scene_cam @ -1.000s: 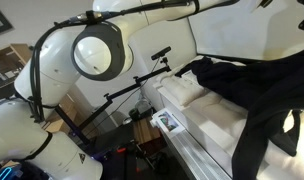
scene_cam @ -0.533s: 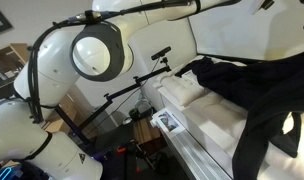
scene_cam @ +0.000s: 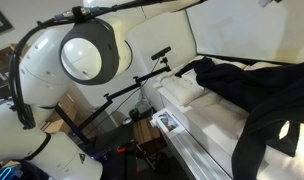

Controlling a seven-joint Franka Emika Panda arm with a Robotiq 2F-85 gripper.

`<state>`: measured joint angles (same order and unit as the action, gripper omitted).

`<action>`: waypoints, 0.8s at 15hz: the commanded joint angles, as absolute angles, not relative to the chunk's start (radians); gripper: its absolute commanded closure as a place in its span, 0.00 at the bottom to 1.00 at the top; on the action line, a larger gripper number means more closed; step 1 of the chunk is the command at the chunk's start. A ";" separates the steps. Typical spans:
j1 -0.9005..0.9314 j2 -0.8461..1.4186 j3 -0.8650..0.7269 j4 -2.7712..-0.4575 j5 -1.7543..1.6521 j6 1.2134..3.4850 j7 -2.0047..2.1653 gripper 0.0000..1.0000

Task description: Unfold the black cloth on the bed.

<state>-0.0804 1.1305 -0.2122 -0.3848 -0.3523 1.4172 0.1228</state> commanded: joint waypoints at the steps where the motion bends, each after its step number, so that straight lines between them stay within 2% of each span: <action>1: -0.108 1.089 -0.130 -0.395 -0.266 1.460 0.037 0.53; 8: -0.108 1.059 0.009 -0.427 -0.166 1.409 -0.179 0.01; 12: -0.022 1.053 0.030 -0.446 -0.201 1.288 -0.261 0.00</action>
<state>-0.0804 1.0988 0.0247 -0.3869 -0.1858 1.3686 -0.2059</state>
